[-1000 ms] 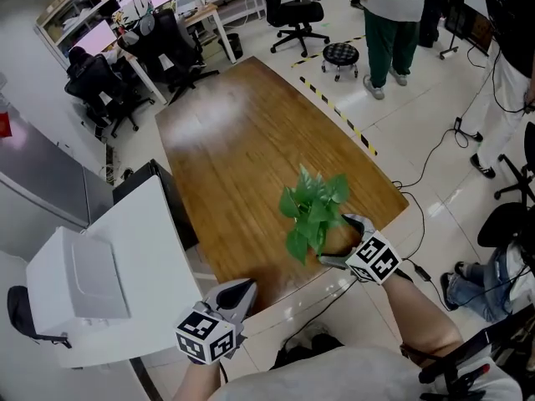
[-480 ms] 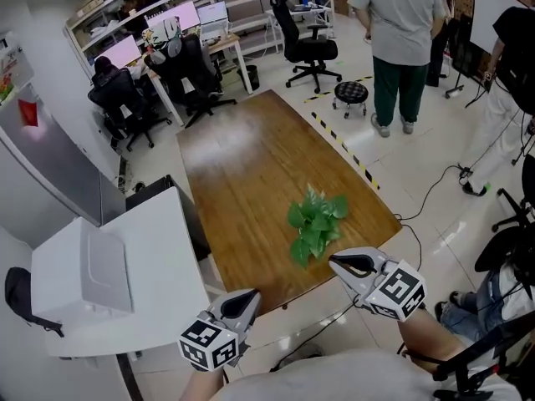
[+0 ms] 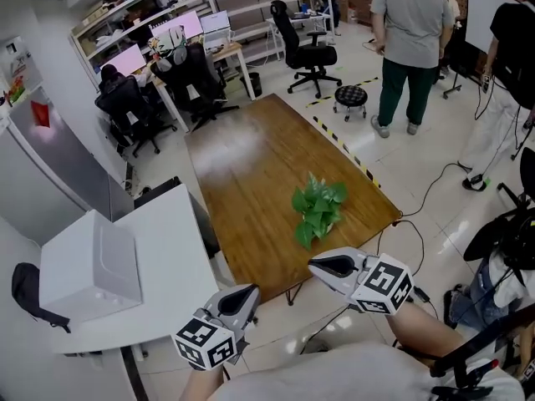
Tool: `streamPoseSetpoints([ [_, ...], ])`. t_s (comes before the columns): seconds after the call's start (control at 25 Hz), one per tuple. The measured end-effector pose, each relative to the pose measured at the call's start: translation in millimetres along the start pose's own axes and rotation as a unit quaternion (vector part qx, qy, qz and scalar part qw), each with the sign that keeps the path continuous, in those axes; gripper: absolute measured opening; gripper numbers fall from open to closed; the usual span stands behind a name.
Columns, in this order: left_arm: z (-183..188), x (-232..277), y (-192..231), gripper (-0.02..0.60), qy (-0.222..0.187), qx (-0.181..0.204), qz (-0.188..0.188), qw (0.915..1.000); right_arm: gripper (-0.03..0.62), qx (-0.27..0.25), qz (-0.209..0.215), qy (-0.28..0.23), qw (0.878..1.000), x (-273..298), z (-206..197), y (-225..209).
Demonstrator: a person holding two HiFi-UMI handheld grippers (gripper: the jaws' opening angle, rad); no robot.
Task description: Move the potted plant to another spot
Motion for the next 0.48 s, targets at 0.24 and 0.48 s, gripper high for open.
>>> streamPoseSetpoints([
  [0.24,-28.0,-55.2,-52.4,-0.005,-0.018,0.007,-0.004,0.9998,0.006,-0.004,0.014,0.008,1.0,-13.9,-7.7,80.4],
  [0.48,-76.9,-114.2,-118.3,-0.005,-0.031,0.003,-0.014,0.9994,0.006,0.016,0.008,0.001,1.0,-54.9,-30.8,175.1],
])
Point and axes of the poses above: the fingertips, and each gripper's own axes: x forward along the fingers, y to its left, z out of its top, the point moved 8 cm from there along -x, backward along the fingers, and after that the axes turned 7 degrees about -z, right-handed, at the moved point
